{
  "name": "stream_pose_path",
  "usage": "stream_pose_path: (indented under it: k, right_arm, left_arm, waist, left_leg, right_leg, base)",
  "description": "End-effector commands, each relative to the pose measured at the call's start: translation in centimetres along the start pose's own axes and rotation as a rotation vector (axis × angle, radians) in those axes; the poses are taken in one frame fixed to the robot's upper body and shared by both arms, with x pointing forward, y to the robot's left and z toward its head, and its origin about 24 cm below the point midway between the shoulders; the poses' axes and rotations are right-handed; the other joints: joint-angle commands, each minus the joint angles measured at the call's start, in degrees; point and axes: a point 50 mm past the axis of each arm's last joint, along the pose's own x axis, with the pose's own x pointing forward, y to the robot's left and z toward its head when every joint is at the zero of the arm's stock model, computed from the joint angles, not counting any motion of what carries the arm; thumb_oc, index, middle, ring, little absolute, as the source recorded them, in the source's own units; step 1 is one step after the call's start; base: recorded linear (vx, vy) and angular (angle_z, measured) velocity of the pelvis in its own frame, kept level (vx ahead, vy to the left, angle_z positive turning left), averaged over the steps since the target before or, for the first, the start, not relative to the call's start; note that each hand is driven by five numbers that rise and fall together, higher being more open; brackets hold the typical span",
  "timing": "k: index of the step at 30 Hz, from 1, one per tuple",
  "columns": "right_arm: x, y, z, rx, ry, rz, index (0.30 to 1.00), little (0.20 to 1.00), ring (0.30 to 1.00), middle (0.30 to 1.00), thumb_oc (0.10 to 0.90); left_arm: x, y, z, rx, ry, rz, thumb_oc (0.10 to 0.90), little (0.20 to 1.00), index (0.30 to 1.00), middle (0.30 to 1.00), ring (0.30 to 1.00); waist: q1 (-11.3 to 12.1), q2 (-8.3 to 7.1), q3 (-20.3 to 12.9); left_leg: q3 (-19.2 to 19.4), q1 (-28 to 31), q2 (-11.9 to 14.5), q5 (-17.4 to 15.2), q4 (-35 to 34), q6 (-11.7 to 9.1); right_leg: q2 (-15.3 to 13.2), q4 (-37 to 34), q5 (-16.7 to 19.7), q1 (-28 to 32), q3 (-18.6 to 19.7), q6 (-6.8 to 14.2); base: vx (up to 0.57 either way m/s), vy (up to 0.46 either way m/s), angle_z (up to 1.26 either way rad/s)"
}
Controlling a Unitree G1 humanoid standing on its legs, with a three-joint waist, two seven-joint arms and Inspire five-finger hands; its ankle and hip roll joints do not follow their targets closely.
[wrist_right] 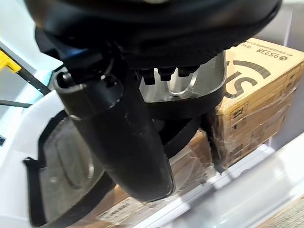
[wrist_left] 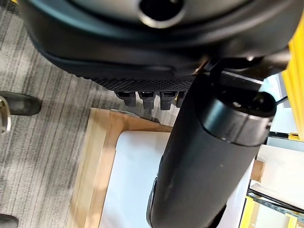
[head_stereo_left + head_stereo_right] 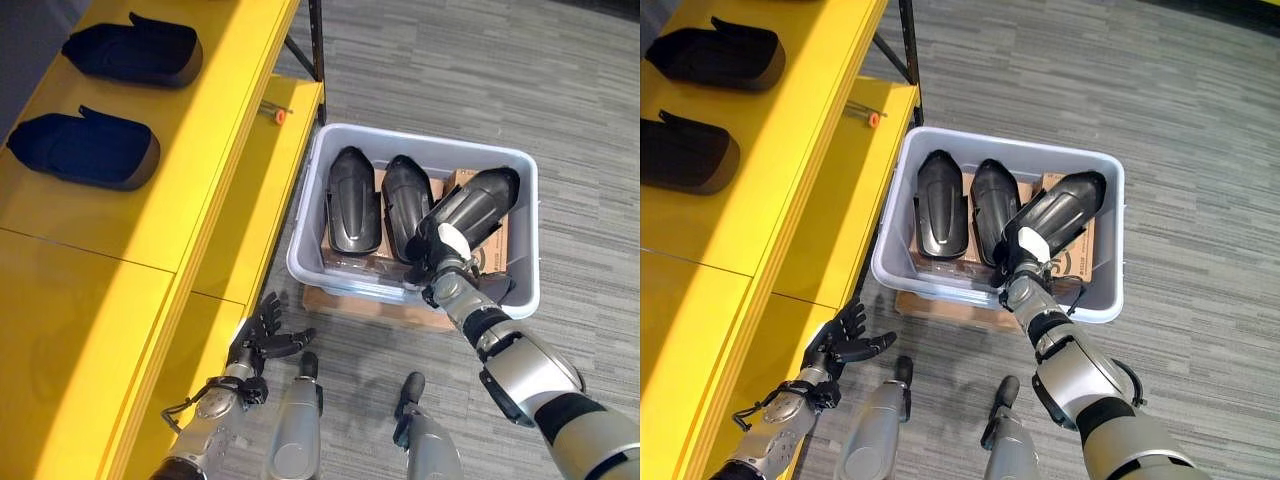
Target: Move parts from the plastic box to the shelf.
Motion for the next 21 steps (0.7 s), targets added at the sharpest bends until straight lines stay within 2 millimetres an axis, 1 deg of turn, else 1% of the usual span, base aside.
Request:
stream_pose_path:
  k: [1, 4, 14, 21]
  right_arm:
    - [1.3, -5.7, 4.5, -0.048, -0.151, -0.205, 1.0, 1.0, 1.0, 1.0, 0.9]
    - [1.4, -6.6, 4.7, -0.055, -0.148, -0.23, 1.0, 1.0, 1.0, 1.0, 0.9]
    - [1.7, -8.3, 4.4, -0.082, -0.124, -0.276, 1.0, 1.0, 1.0, 1.0, 0.9]
    - [1.9, -10.1, 3.4, -0.088, -0.077, -0.317, 1.0, 1.0, 1.0, 1.0, 0.9]
  left_arm:
    - [-0.4, -0.5, 3.9, 0.031, -0.19, -0.071, 0.9, 1.0, 1.0, 1.0, 1.0]
    - [-0.3, -0.5, 3.9, 0.036, -0.192, -0.066, 0.9, 1.0, 1.0, 1.0, 1.0]
    - [-0.3, -0.5, 4.2, 0.029, -0.203, -0.056, 0.9, 1.0, 1.0, 1.0, 1.0]
    - [-0.3, -0.5, 4.4, 0.031, -0.21, -0.055, 0.9, 1.0, 1.0, 1.0, 1.0]
  waist:
    - [1.72, -0.85, -1.02]
    - [1.83, -0.62, -0.5]
    - [1.82, 0.28, 0.46]
    - [1.87, 1.58, 1.66]
  left_leg:
    - [-4.84, -2.67, 1.18, 0.56, 1.01, -1.71]
    - [-4.89, -3.54, 0.91, 0.24, 1.74, -1.54]
    - [-4.74, -5.9, 0.6, -0.98, 4.69, -1.22]
    - [-4.87, -8.28, -0.18, -1.58, 6.54, -0.78]
  right_leg:
    - [-5.2, 2.85, -5.0, 6.82, 1.45, 3.34]
    - [-5.29, 3.34, -5.13, 6.05, 1.65, 3.29]
    - [-5.72, 5.98, -5.8, 3.47, 2.4, 3.18]
    - [-6.31, 8.08, -6.28, 1.1, 2.91, 3.09]
  base:
    - [-0.01, 0.012, 0.04]
    - [0.0, 0.008, 0.01]
    - [0.0, 0.008, 0.01]
    - [-0.01, 0.02, 0.02]
